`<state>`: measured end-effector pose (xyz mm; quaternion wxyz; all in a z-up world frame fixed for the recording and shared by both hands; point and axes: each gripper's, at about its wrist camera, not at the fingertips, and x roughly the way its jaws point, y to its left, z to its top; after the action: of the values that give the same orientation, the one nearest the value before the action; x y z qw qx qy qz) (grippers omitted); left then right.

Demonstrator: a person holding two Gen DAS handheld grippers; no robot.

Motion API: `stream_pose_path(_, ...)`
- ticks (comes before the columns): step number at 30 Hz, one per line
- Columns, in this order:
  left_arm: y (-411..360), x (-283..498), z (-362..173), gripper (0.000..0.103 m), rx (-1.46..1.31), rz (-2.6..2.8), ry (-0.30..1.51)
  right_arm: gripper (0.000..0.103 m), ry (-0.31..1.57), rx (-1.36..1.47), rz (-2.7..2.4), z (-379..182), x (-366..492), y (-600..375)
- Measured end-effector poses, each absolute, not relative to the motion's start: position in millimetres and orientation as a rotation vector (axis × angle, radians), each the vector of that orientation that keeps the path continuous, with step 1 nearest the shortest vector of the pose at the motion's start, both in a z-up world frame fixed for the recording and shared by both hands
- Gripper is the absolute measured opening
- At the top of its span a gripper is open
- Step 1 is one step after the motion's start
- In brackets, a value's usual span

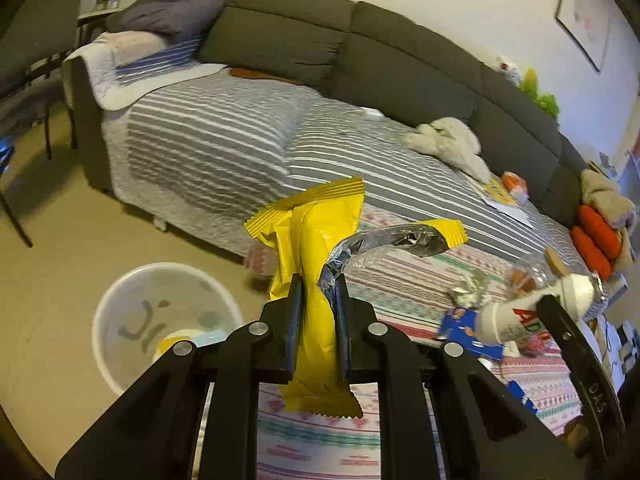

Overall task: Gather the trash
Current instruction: 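Carry the wrapper and white bottle toward the wastebasket, then open the left tool over the wastebasket while the right tool releases the bottle into it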

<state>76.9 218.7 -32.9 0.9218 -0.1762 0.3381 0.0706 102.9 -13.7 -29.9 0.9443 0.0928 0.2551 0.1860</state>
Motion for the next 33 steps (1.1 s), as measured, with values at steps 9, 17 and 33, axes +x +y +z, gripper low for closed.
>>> stream_pose_path(9,280.6,68.2,-47.8,0.015,-0.447,0.277,0.771,0.037,0.536,0.174,0.437,-34.3,99.2,15.2)
stream_pose_path(17,321.5,56.8,-59.6,0.023,-0.493,0.343,0.841,0.037,0.563,0.146,0.509,-44.0,93.5,55.8)
stream_pose_path(33,363.7,24.4,-30.6,0.039,-0.558,0.401,0.744,0.037,0.601,0.033,0.687,-62.8,80.7,168.9)
